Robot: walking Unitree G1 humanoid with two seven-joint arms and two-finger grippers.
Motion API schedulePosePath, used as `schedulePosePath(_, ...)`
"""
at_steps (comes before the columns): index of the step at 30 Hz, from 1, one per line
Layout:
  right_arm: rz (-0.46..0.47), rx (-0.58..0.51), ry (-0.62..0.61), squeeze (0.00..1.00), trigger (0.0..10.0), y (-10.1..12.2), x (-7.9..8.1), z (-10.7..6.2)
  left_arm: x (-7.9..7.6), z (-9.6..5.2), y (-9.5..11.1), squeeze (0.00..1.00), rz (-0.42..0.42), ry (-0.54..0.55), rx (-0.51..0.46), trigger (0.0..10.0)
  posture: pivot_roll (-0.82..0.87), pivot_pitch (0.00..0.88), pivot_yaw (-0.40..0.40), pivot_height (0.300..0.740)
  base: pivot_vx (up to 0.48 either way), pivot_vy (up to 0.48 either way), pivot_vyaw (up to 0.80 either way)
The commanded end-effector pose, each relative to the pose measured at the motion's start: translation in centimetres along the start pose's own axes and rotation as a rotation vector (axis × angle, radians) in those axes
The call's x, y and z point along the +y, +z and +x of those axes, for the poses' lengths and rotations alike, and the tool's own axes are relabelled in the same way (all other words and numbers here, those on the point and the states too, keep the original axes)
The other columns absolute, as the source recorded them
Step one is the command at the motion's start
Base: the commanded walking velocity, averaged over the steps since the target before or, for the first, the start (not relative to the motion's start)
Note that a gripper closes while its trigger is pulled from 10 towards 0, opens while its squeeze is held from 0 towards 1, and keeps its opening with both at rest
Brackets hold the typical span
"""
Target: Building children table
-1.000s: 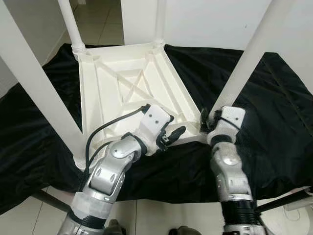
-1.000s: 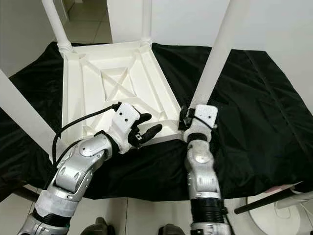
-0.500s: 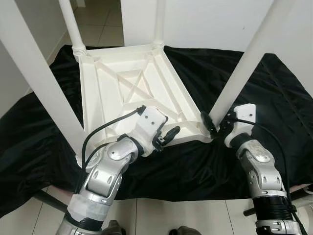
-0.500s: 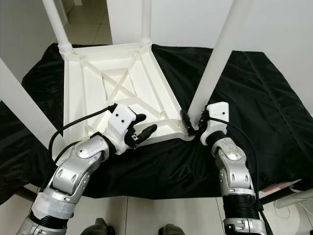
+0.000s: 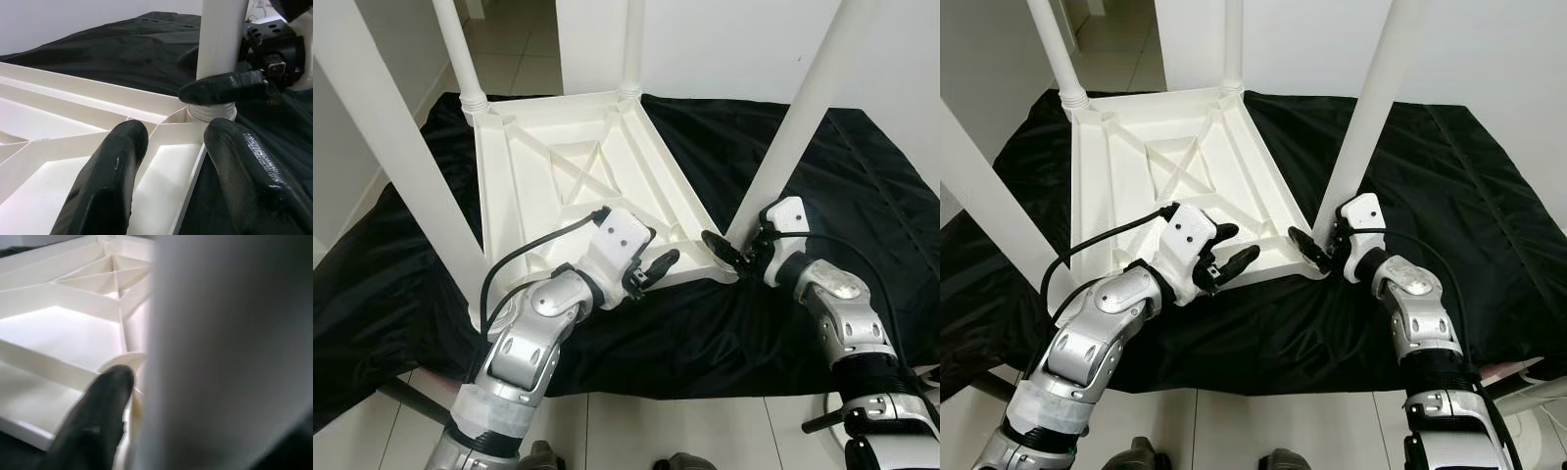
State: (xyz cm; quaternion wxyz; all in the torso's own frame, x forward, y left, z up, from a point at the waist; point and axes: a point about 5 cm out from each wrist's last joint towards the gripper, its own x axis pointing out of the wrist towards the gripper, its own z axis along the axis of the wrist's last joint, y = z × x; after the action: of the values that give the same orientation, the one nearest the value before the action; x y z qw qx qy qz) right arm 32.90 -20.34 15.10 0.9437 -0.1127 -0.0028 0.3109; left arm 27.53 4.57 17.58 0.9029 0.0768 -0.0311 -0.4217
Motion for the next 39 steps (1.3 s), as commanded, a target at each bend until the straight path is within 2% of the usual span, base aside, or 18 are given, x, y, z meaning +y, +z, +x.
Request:
schedulePosePath(1,-0.009,0.029,0.052,0.00,0.0,-0.3,0.2,0.3,-0.2,0.1,-0.2,0.00,0.000,0.013,0.004,10.0,-0.05,0.000,-0.009,0.740,0.000,0.000,0.00)
schedulePosePath(10,0.015,0.046,0.074,0.00,0.0,-1.0,0.2,0.1,-0.3,0.1,-0.3,0.00,-0.003,0.020,0.005,10.0,-0.05,0.000,-0.019,0.740,0.000,0.000,0.00)
schedulePosePath(11,0.028,0.042,0.067,0.00,10.0,-1.1,0.3,0.0,-0.3,0.1,-0.3,0.00,-0.005,0.020,0.004,10.0,-0.05,0.000,-0.021,0.740,0.000,0.000,0.00)
schedulePosePath(16,0.058,0.023,0.019,0.00,10.0,-1.1,0.3,0.0,-0.4,0.2,-0.3,0.00,-0.009,0.018,0.001,10.0,-0.06,0.000,-0.022,0.740,0.000,0.000,0.00)
schedulePosePath(18,0.082,0.021,-0.100,0.00,10.0,-1.0,0.4,0.2,-0.4,0.2,-0.3,0.00,-0.011,0.017,0.000,10.0,-0.06,0.000,-0.021,0.740,0.000,0.000,0.00)
schedulePosePath(20,0.093,0.020,-0.153,0.00,10.0,-0.9,0.5,0.3,-0.5,0.2,-0.3,0.00,-0.012,0.017,0.000,10.0,-0.06,0.000,-0.021,0.740,0.000,0.000,0.00)
schedulePosePath(22,0.093,0.020,-0.153,0.00,10.0,-0.9,0.5,0.3,-0.5,0.2,-0.3,0.00,-0.012,0.017,0.000,10.0,-0.06,0.000,-0.021,0.740,0.000,0.000,0.00)
schedulePosePath(23,0.112,0.022,-0.216,0.00,10.0,-0.9,0.8,0.3,-0.5,0.2,-0.3,0.00,-0.013,0.017,0.000,10.0,-0.07,0.000,-0.020,0.740,0.000,0.000,0.00)
schedulePosePath(24,0.112,0.022,-0.216,0.00,10.0,-0.9,0.8,0.3,-0.5,0.2,-0.3,0.00,-0.013,0.017,0.000,10.0,-0.07,0.000,-0.020,0.740,0.000,0.000,0.00)
schedulePosePath(25,0.154,0.030,-0.309,0.00,10.0,-0.9,1.3,0.3,-0.6,0.2,-0.4,0.00,-0.014,0.017,0.000,10.0,-0.07,0.000,-0.022,0.740,0.000,0.000,0.00)
schedulePosePath(26,0.154,0.030,-0.309,0.00,10.0,-0.9,1.3,0.3,-0.6,0.2,-0.4,0.00,-0.014,0.017,0.000,10.0,-0.07,0.000,-0.022,0.740,0.000,0.000,0.00)
schedulePosePath(27,0.199,0.044,-0.407,0.00,10.0,-1.0,1.8,0.3,-0.6,0.3,-0.4,0.00,-0.016,0.017,0.000,10.0,-0.07,0.000,-0.022,0.740,0.000,0.000,0.00)
schedulePosePath(29,0.199,0.044,-0.407,0.00,10.0,-1.0,1.8,0.3,-0.6,0.3,-0.4,0.00,-0.016,0.017,0.000,10.0,-0.07,0.000,-0.022,0.740,0.000,0.000,0.00)
schedulePosePath(30,0.236,0.057,-0.587,0.00,10.0,-1.0,3.4,0.3,-0.7,0.2,-0.5,0.00,-0.022,0.017,0.002,10.0,-0.08,0.004,-0.020,0.740,0.000,0.000,0.00)
schedulePosePath(32,0.236,0.057,-0.587,0.00,10.0,-1.0,3.4,0.3,-0.7,0.2,-0.5,0.00,-0.022,0.017,0.002,10.0,-0.08,0.004,-0.020,0.740,0.000,0.000,0.00)
schedulePosePath(35,0.293,0.044,-0.791,0.00,10.0,-0.6,5.4,0.8,-0.7,0.4,-0.5,0.00,-0.026,0.014,0.002,10.0,-0.09,0.013,-0.019,0.740,0.000,0.000,0.00)
schedulePosePath(38,0.307,0.037,-0.816,0.00,10.0,-0.5,5.9,1.1,-0.7,0.5,-0.5,0.00,-0.027,0.014,0.002,10.0,-0.09,0.013,-0.019,0.740,0.000,0.000,0.00)
schedulePosePath(39,0.324,0.020,-0.795,0.00,10.0,-0.1,6.5,1.7,-0.6,0.5,-0.5,0.00,-0.030,0.015,0.002,10.0,-0.09,0.016,-0.019,0.740,0.000,0.000,0.00)
